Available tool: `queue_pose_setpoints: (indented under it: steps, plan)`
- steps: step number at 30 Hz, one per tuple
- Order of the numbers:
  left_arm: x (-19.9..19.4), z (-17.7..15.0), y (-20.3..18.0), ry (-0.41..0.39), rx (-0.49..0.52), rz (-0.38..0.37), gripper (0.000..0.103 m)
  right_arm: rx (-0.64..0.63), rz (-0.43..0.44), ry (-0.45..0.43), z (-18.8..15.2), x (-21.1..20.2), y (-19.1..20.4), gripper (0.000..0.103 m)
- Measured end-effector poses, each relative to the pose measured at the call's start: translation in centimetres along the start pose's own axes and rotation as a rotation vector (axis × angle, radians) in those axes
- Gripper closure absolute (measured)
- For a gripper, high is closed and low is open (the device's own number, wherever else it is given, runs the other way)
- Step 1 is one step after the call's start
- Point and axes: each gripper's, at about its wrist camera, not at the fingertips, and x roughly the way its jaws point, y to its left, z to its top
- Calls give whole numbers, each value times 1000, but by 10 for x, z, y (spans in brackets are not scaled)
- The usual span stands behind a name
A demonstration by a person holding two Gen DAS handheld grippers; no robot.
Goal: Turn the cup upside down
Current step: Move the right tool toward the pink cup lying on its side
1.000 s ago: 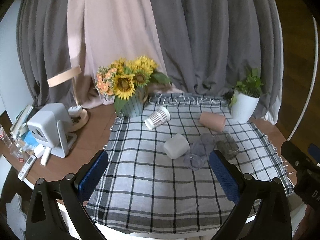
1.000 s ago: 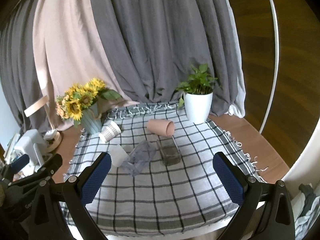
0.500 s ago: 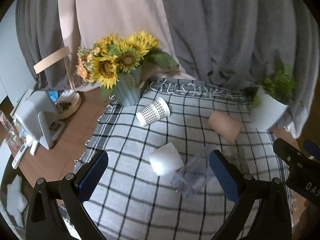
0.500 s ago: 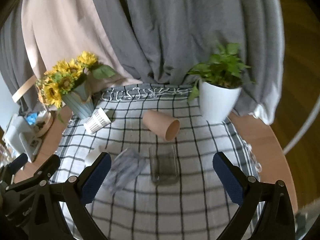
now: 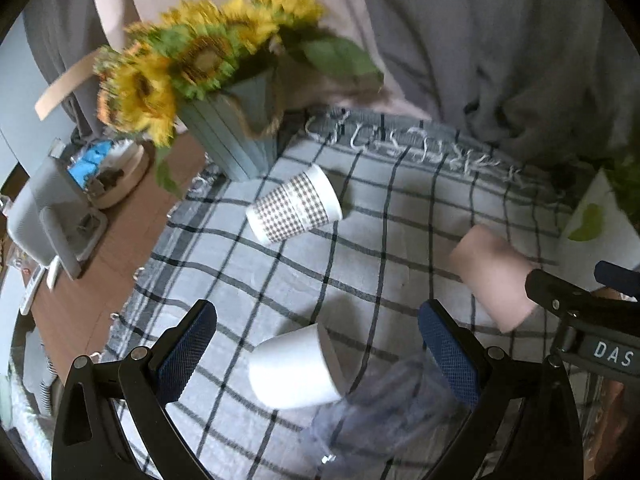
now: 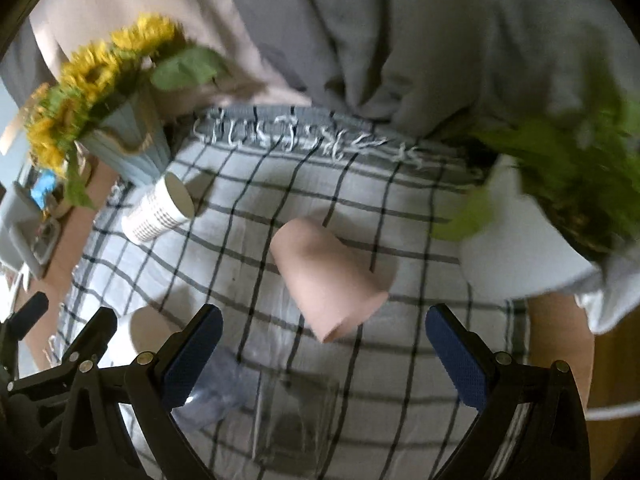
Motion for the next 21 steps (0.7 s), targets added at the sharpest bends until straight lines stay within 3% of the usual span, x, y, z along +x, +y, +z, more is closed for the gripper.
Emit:
queue_pose_setpoints:
  steps: [9,21]
  plan:
    - [54,20,-20,84,59,73,0,-52,14,158,29,73,-6,2]
    - [81,26,-32,128,80,97,0,-108,38,297,35,123,-5,9]
